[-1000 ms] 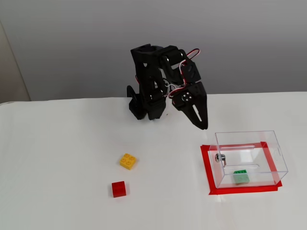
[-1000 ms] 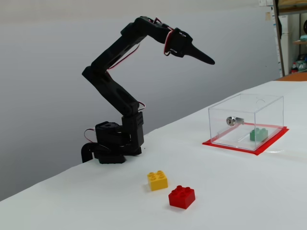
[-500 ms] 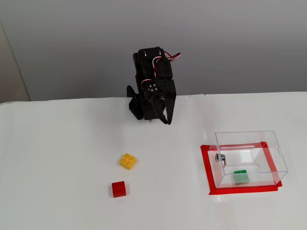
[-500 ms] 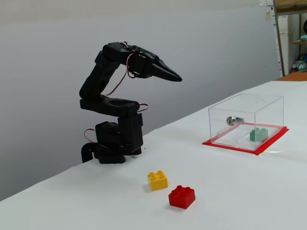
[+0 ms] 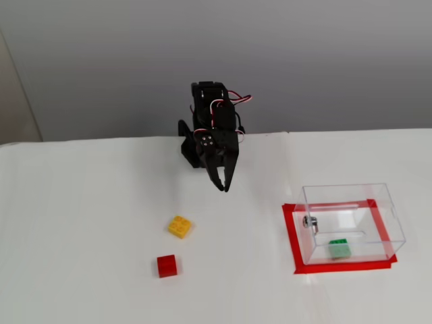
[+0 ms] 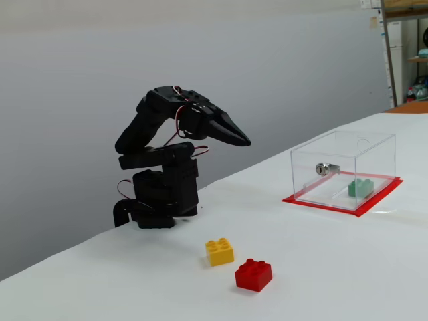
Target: Pick the green lego brick and place it into the transparent box
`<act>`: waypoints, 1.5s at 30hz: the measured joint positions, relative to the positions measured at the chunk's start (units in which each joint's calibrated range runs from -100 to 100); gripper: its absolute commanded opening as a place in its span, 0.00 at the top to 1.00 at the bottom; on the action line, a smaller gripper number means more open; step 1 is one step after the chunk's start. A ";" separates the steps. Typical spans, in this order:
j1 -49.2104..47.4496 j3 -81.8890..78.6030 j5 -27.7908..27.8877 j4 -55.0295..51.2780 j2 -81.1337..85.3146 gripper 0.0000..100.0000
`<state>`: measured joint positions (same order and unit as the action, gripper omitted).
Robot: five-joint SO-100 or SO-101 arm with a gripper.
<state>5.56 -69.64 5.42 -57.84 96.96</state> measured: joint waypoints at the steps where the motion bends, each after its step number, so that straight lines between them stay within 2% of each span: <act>1: -0.11 -2.03 0.00 1.29 0.93 0.98; 14: 5.77 -23.30 -0.10 17.05 2.20 0.98; 20: 5.02 -26.48 -0.34 18.25 2.28 0.99; 26: 5.02 -26.04 -6.79 5.83 2.28 0.98; 32: 4.91 -23.83 -7.87 -14.05 2.28 0.98; 45: 5.56 -23.74 -7.87 -16.45 2.28 0.98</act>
<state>11.11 -93.38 -2.44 -74.29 99.24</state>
